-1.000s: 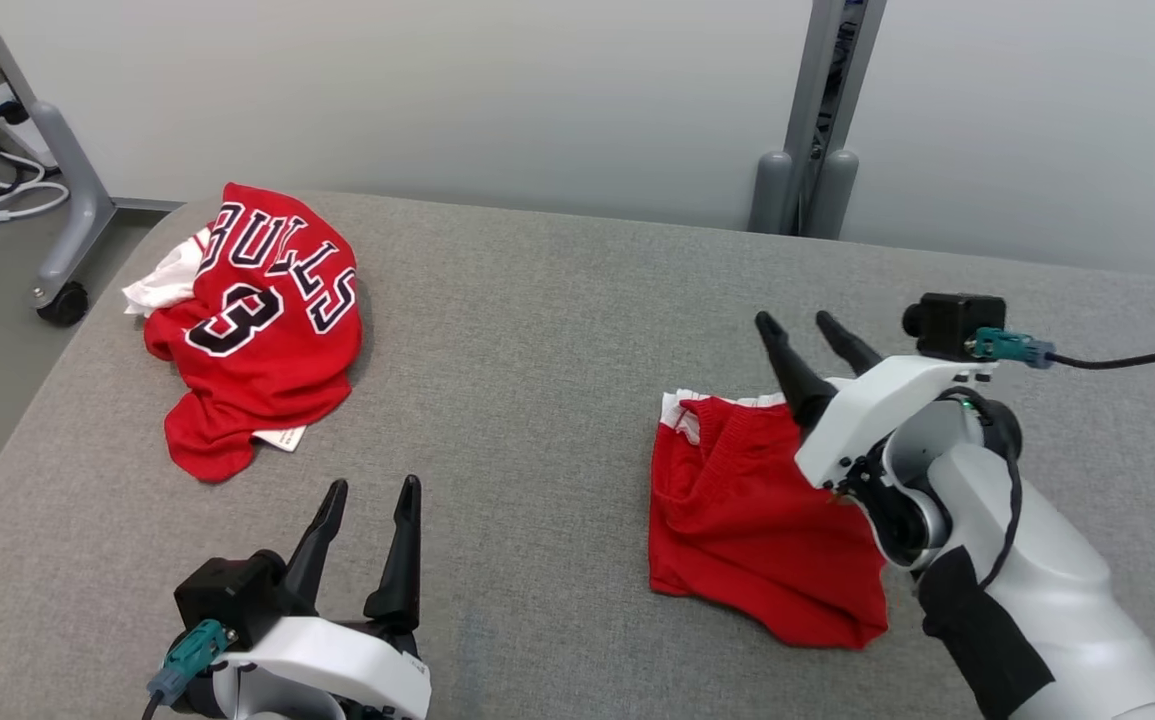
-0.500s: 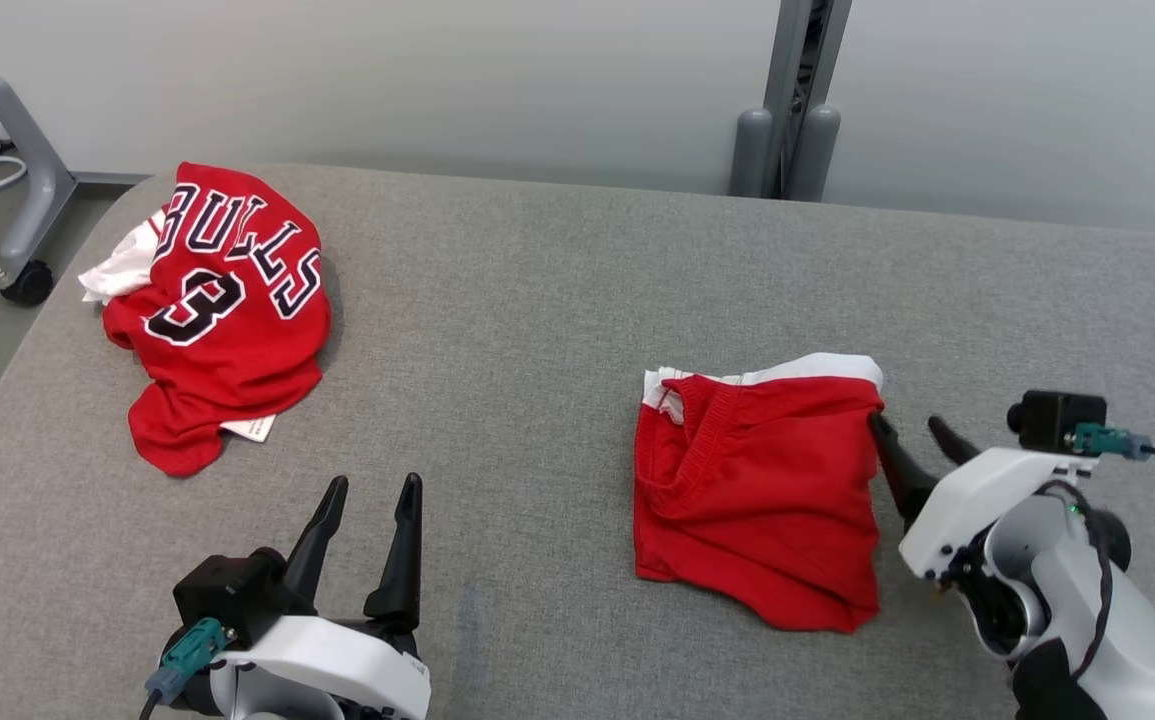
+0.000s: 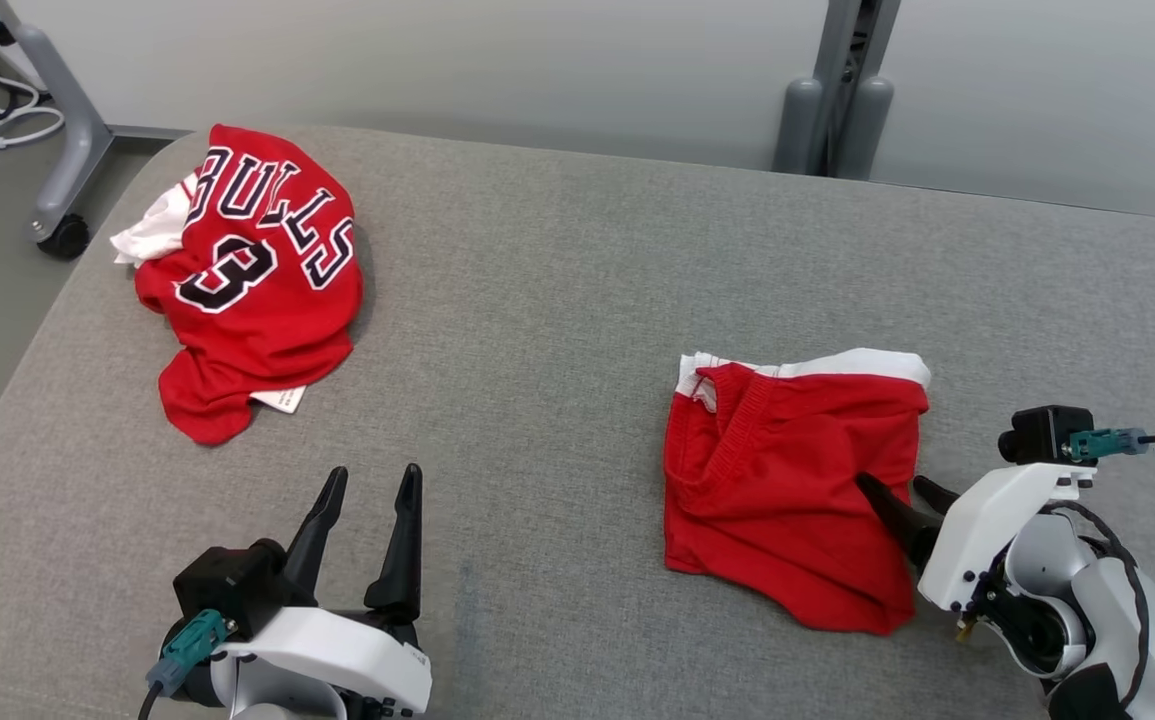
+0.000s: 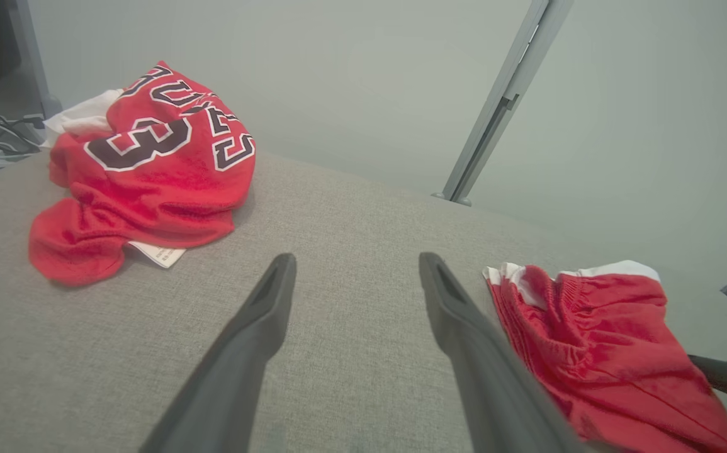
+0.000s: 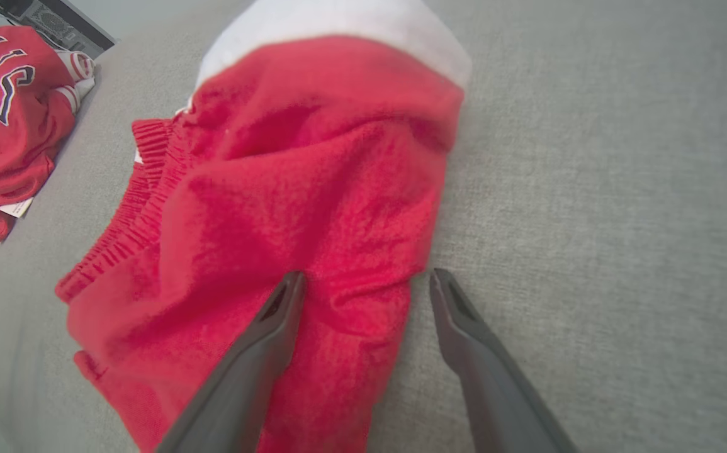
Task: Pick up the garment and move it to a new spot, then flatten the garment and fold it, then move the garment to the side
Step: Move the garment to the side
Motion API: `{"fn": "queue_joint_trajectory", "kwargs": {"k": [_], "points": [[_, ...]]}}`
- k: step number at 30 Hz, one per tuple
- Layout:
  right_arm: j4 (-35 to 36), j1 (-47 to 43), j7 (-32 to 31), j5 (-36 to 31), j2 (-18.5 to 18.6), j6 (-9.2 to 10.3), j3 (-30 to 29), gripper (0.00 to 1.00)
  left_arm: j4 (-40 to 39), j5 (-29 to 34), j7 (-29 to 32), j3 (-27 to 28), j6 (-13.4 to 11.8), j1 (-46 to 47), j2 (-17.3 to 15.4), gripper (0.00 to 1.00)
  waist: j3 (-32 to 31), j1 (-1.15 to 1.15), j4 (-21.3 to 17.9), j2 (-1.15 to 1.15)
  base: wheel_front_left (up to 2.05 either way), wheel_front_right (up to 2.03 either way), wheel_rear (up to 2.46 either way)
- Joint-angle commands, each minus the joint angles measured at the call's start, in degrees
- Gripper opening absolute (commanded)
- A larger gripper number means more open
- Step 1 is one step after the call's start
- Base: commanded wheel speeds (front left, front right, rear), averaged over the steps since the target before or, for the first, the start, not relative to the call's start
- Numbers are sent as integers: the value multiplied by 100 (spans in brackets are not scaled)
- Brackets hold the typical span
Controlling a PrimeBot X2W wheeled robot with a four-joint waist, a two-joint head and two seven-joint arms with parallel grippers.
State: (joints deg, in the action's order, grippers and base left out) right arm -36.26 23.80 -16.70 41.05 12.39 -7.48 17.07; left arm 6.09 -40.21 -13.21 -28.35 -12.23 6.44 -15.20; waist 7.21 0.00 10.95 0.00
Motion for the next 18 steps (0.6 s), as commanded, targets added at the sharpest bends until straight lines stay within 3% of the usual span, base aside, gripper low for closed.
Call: {"fn": "queue_joint_trajectory", "kwargs": {"k": [1, 2, 3, 7, 8, 18], "points": [[58, -52, -167, 67, 53, -3, -53, 100, 20, 4, -37, 22, 3, 99, -9, 100, 25, 0, 57, 0, 0, 0, 0], [76, -44, -241, 81, 56, -3, -66, 89, 27, 0, -35, 28, 9, 105, -6, 100, 33, 0, 74, 0, 0, 0, 0], [95, -38, -293, 73, 56, -3, -77, 51, 35, -3, -44, 30, 14, 110, -3, 100, 41, 0, 89, 0, 0, 0, 0], [199, -29, -366, -15, 71, -3, -41, 17, 56, -5, -63, 44, 32, 118, 7, 100, 80, 0, 121, 0, 0, 0, 0], [221, -31, -344, -40, 78, -3, -38, 0, 55, -5, -72, 52, 35, 120, 7, 100, 88, 0, 118, 0, 0, 0, 0], [414, 179, -88, -542, 301, -3, 106, 0, -118, 92, -71, 40, 5, 225, -54, 100, 202, 0, -343, 0, 0, 0, 0]]}}
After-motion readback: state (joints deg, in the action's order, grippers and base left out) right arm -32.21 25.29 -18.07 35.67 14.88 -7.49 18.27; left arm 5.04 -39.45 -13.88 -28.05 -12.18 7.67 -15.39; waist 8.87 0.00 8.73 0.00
